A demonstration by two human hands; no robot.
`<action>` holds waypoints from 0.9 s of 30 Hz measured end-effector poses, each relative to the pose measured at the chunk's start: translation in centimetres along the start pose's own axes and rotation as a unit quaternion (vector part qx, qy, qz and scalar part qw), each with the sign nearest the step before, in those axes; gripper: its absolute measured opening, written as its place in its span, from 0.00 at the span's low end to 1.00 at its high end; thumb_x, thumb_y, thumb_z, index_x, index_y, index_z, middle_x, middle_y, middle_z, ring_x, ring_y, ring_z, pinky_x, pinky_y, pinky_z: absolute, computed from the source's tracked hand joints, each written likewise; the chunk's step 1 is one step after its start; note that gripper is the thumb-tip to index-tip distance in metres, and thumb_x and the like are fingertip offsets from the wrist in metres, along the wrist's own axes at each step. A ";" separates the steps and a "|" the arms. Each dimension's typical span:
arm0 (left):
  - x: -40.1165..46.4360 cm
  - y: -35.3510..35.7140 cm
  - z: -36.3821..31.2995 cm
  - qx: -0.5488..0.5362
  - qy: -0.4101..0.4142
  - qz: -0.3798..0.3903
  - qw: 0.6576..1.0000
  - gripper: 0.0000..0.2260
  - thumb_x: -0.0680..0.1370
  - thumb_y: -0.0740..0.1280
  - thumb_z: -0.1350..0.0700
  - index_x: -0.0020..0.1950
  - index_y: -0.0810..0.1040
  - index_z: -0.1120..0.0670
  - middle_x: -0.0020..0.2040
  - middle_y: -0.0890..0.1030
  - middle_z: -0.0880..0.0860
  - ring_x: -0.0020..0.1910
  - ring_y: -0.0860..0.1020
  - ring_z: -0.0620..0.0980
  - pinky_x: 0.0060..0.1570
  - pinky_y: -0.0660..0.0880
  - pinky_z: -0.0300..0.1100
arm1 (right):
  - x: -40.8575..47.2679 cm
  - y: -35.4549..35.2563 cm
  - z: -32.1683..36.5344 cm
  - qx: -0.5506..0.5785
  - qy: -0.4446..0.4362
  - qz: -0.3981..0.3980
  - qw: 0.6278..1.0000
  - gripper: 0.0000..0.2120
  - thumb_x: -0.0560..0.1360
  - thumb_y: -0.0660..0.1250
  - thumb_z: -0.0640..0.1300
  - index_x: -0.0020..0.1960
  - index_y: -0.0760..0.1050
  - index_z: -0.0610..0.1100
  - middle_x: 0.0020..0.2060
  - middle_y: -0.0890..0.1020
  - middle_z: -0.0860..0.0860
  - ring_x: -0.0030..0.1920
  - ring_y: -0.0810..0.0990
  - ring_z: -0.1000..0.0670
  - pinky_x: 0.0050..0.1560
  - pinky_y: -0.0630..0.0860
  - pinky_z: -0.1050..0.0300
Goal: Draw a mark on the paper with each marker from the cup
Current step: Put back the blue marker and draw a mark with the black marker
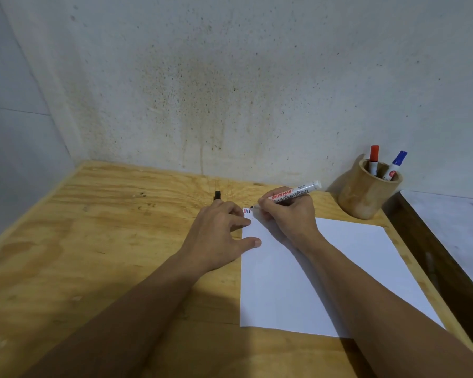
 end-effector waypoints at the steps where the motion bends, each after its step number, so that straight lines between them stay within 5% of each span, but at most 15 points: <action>1: 0.0 -0.3 0.1 -0.027 -0.012 -0.016 0.999 0.21 0.66 0.74 0.42 0.54 0.83 0.52 0.53 0.80 0.48 0.52 0.73 0.45 0.53 0.71 0.40 | 0.0 -0.2 0.1 0.010 0.004 -0.010 1.000 0.03 0.70 0.71 0.29 0.41 0.79 0.29 0.33 0.81 0.42 0.32 0.80 0.54 0.34 0.78 0.62; 3: 0.1 -1.6 0.7 -0.106 -0.061 -0.097 0.988 0.16 0.66 0.77 0.49 0.50 0.82 0.54 0.49 0.78 0.48 0.47 0.75 0.44 0.47 0.70 0.30 | -0.2 -0.4 0.3 0.071 0.023 -0.012 0.997 0.04 0.72 0.70 0.28 0.45 0.77 0.27 0.33 0.79 0.41 0.29 0.79 0.57 0.32 0.77 0.65; 5: 0.3 -3.1 1.9 -0.132 -0.114 -0.175 0.969 0.16 0.68 0.76 0.55 0.53 0.78 0.54 0.51 0.76 0.49 0.44 0.74 0.44 0.43 0.69 0.32 | -0.4 -0.3 0.5 0.136 0.043 0.000 0.990 0.08 0.73 0.68 0.25 0.50 0.75 0.32 0.33 0.75 0.41 0.25 0.78 0.57 0.30 0.76 0.67; 9: 2.4 -2.6 4.1 -0.112 -0.183 -0.117 0.970 0.21 0.70 0.74 0.58 0.63 0.76 0.56 0.53 0.74 0.54 0.44 0.72 0.47 0.46 0.68 0.38 | -0.5 0.1 1.3 0.189 0.069 0.017 0.979 0.11 0.72 0.67 0.22 0.51 0.73 0.34 0.35 0.74 0.39 0.26 0.80 0.55 0.30 0.77 0.65; 14: 4.0 -2.7 4.7 -0.130 -0.199 -0.100 0.966 0.05 0.69 0.74 0.64 0.43 0.84 0.59 0.40 0.81 0.53 0.37 0.75 0.46 0.33 0.65 0.26 | 0.1 -0.4 1.5 0.215 0.100 0.016 0.971 0.08 0.72 0.67 0.25 0.49 0.75 0.32 0.40 0.74 0.32 0.36 0.78 0.40 0.33 0.79 0.58; 16: 3.8 -2.7 5.1 -0.267 -0.247 -0.112 0.925 0.04 0.69 0.73 0.67 0.40 0.82 0.60 0.35 0.80 0.53 0.33 0.76 0.47 0.37 0.72 0.31 | 0.6 -1.1 2.1 0.177 0.085 0.019 0.980 0.04 0.72 0.69 0.28 0.47 0.76 0.32 0.39 0.78 0.33 0.38 0.81 0.39 0.34 0.81 0.56; 18: 3.6 -2.3 4.5 -0.461 -0.295 -0.091 0.832 0.06 0.70 0.71 0.71 0.39 0.81 0.61 0.35 0.80 0.56 0.33 0.78 0.52 0.43 0.79 0.44 | 0.8 -1.6 2.9 0.175 0.080 0.025 0.981 0.06 0.73 0.69 0.30 0.49 0.75 0.34 0.39 0.80 0.37 0.37 0.82 0.44 0.33 0.81 0.54; 21: 3.5 -2.0 3.2 -0.579 -0.328 -0.040 0.745 0.06 0.71 0.69 0.72 0.40 0.81 0.62 0.38 0.82 0.58 0.39 0.82 0.54 0.51 0.78 0.49 | 0.9 -2.2 4.7 0.150 0.054 0.060 0.985 0.05 0.76 0.70 0.37 0.49 0.78 0.34 0.40 0.83 0.42 0.40 0.83 0.46 0.34 0.81 0.56; 24: 3.7 -2.1 1.6 -0.631 -0.313 -0.024 0.709 0.08 0.71 0.67 0.74 0.40 0.82 0.63 0.40 0.83 0.60 0.41 0.83 0.55 0.49 0.81 0.45 | 0.6 -2.8 6.1 0.111 0.026 0.075 0.991 0.08 0.75 0.71 0.40 0.49 0.80 0.34 0.40 0.84 0.44 0.41 0.83 0.48 0.36 0.79 0.56; 27: 4.1 -2.3 -0.3 -0.640 -0.287 -0.016 0.713 0.07 0.72 0.66 0.74 0.43 0.80 0.65 0.42 0.82 0.61 0.38 0.83 0.53 0.39 0.82 0.38 | 0.3 -3.4 7.0 0.075 0.004 0.076 0.994 0.07 0.74 0.72 0.40 0.46 0.81 0.35 0.39 0.85 0.44 0.39 0.83 0.49 0.36 0.79 0.54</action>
Point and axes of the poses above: each hand's wrist, its own x-axis towards the middle knuckle, its own y-axis out of the palm, z = x × y, the point moved 6 cm from there along x, towards the middle knuckle
